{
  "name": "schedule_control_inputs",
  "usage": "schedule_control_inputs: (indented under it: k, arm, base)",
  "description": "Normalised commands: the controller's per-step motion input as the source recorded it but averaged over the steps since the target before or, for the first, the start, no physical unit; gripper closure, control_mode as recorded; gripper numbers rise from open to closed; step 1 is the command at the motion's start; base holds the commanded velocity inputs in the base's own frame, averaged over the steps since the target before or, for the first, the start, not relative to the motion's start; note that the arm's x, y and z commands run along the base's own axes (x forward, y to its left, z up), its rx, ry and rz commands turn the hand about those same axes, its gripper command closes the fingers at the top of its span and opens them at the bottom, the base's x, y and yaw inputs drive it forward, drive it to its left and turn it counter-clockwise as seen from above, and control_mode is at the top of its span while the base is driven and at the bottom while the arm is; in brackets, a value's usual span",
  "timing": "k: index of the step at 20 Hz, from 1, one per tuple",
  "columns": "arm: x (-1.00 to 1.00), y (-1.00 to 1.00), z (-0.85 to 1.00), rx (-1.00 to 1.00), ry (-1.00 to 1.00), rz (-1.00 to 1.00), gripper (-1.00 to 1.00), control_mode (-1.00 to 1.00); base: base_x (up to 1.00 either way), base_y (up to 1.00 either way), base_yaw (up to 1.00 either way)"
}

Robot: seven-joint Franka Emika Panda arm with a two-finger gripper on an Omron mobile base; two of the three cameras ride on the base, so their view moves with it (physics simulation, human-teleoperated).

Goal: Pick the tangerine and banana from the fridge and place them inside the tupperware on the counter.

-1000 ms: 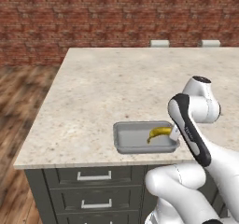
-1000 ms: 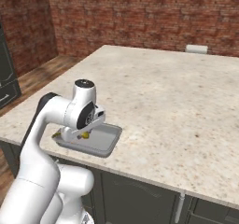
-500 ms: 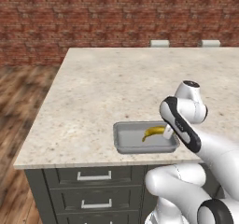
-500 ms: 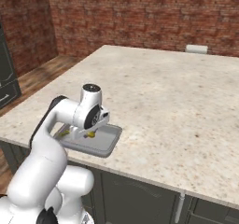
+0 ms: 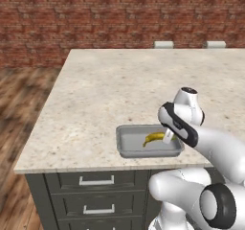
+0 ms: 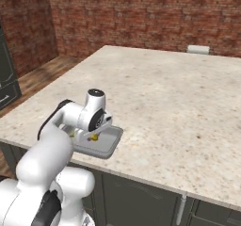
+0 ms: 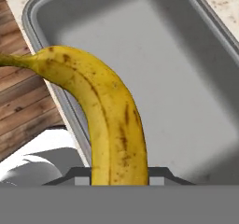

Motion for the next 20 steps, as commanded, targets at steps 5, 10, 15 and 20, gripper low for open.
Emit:
schedule_control_inputs:
  k: [5,10,15,20]
  arm:
    - [0.23,0.00,-0.25,0.00,0.06,0.00,1.00,-1.00]
    - [0.27,0.00,-0.23,0.00,0.07,0.00,1.00,-1.00]
    - [0.27,0.00,-0.21,0.00,0.05,0.00,1.00,-1.00]
    - [0.21,0.00,-0.20,0.00,0.02,0.00,1.00,-1.00]
  base:
    - [0.00,0.00,0.00]
    - [0.00,0.00,0.00]
    - [0.00,0.00,0.00]
    - [0.00,0.00,0.00]
